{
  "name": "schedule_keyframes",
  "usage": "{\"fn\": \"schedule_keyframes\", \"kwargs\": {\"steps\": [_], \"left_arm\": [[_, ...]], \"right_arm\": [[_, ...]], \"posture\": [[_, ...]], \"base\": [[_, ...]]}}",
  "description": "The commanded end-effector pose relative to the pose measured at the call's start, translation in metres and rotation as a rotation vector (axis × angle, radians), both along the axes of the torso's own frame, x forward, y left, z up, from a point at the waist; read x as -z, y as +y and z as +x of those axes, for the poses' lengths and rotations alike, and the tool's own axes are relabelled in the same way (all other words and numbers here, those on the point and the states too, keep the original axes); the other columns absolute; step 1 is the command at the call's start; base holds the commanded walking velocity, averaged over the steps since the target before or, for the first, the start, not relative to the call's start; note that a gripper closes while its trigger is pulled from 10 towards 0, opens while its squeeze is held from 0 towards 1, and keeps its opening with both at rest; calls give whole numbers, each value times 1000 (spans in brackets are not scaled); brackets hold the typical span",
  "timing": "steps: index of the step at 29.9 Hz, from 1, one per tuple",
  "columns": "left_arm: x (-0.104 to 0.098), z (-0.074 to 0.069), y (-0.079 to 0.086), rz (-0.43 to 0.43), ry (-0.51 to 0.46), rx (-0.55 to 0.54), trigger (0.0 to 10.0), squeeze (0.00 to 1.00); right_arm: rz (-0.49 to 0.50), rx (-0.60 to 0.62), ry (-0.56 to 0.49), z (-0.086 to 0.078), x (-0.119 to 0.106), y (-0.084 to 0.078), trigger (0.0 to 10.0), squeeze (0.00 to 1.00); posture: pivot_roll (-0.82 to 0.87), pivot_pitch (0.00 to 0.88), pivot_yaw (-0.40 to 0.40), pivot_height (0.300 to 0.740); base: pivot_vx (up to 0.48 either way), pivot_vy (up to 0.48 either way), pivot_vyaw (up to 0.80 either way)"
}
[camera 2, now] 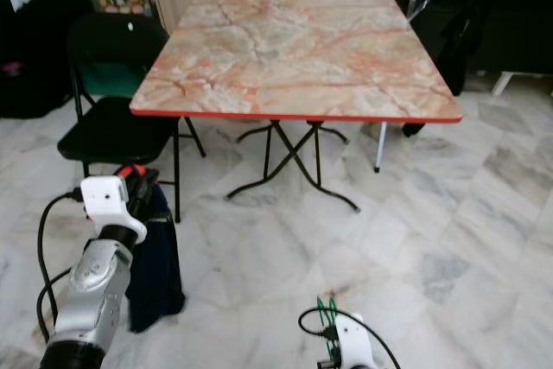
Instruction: Hang hanger
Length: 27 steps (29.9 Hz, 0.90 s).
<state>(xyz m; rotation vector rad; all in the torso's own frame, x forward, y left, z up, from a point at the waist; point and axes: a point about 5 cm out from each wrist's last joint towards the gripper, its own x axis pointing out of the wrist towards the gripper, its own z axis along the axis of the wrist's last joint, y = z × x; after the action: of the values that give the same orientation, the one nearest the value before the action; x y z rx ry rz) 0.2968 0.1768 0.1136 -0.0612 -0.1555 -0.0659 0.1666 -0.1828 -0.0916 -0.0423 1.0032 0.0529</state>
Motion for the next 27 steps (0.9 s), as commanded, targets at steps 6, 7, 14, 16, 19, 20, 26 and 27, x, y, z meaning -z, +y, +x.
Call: {"fn": "schedule_keyframes", "kwargs": {"steps": [6, 7, 14, 16, 19, 20, 26, 27], "left_arm": [[-14, 1, -4, -7, -61, 41, 10000, 0], [-15, 1, -4, -7, -63, 43, 10000, 0], [-17, 1, -4, -8, -72, 46, 10000, 0], [-19, 1, -4, -10, -79, 46, 10000, 0], [-25, 2, -3, -9, -100, 40, 10000, 0], [-28, 3, -3, -13, -110, 35, 10000, 0], [-45, 8, -1, -37, -161, 25, 10000, 0], [-53, 10, -2, -28, -187, 26, 10000, 0]], "right_arm": [[-1, 89, 1, -4, 0, -13, 10000, 0], [1, 88, 1, -5, 0, -13, 10000, 0], [-2, 54, -7, -3, 0, -13, 10000, 0], [3, 61, -9, -3, -1, -13, 10000, 0], [2, 45, -8, -3, -1, -13, 10000, 0], [0, 40, -7, -3, -1, -12, 10000, 0], [3, 28, -5, -2, -1, -12, 10000, 0], [2, 24, -3, -2, -1, -12, 10000, 0]], "posture": [[-14, 0, 10, 740], [-12, 0, 10, 740], [-9, 0, 8, 740], [-10, 0, 7, 740], [-10, 0, 7, 740], [-10, 0, 7, 740], [-11, 0, 7, 740], [-13, 0, 6, 740]], "base": [[336, 0, -210], [356, 0, -725], [367, 0, -313], [369, 0, 0], [371, 0, 0], [371, 0, 0], [373, 0, 0], [375, 0, 0]]}}
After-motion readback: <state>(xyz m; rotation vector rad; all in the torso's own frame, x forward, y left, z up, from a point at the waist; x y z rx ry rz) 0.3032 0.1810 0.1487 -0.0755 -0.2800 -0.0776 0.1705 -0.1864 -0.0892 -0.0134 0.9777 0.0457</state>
